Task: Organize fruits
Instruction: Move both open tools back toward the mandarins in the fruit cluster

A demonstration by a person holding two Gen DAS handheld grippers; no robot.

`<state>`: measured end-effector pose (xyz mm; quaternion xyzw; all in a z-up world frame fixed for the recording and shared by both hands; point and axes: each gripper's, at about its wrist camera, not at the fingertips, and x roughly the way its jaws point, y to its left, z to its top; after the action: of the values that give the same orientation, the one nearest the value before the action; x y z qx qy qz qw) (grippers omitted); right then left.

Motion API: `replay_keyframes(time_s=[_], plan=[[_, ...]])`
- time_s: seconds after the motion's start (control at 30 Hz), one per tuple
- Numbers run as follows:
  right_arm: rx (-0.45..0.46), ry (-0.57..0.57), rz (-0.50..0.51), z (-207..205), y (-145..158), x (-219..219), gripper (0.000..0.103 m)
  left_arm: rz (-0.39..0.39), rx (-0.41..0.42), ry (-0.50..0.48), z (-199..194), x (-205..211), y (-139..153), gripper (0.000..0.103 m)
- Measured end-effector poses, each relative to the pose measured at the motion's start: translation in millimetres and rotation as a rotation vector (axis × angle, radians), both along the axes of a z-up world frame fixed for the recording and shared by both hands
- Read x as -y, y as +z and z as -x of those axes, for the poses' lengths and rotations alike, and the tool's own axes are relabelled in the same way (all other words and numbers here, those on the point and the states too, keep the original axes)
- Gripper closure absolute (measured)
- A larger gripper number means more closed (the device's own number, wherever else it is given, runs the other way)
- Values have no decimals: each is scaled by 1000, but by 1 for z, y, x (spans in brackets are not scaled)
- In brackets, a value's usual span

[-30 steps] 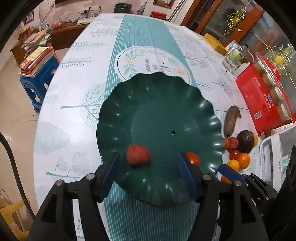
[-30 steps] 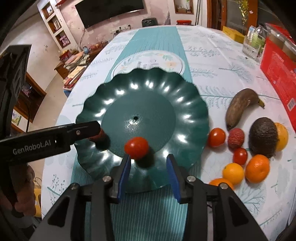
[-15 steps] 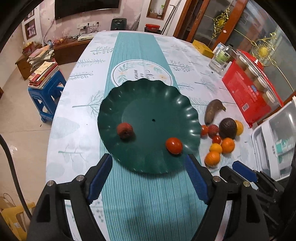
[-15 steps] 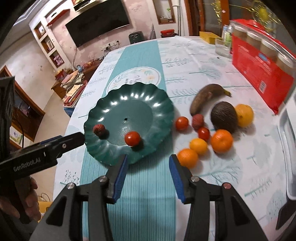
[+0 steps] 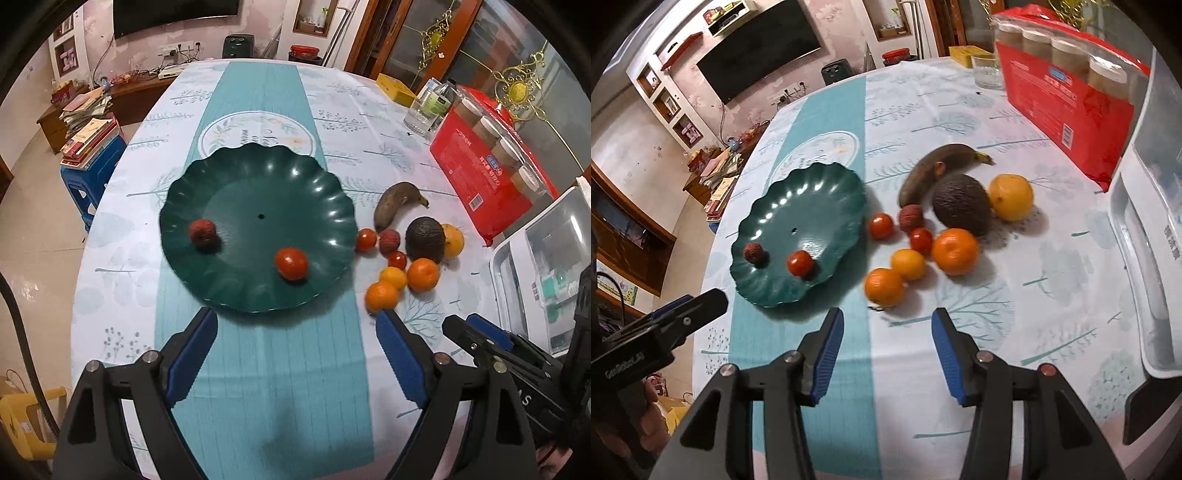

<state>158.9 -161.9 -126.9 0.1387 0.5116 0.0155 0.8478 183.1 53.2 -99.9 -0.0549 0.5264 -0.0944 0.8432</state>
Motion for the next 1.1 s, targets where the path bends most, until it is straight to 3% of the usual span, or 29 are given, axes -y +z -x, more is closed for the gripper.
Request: replay_keyframes(time_s=[0.27,0.7,0.93,1.1], plan=[[-40,64,-15,-20,-19,38,51,-6,-44,44,-5,34,-14,16],[10,269,-51,-52,-56,63,48,16,-169,107,-29,90,-72,17],[52,292,-80,-64,-75,69,48,36,-183,140,-40,95,-89,17],[61,288,-75,-69,-82,71,48,43,-197,133,-47,99,-96,24]])
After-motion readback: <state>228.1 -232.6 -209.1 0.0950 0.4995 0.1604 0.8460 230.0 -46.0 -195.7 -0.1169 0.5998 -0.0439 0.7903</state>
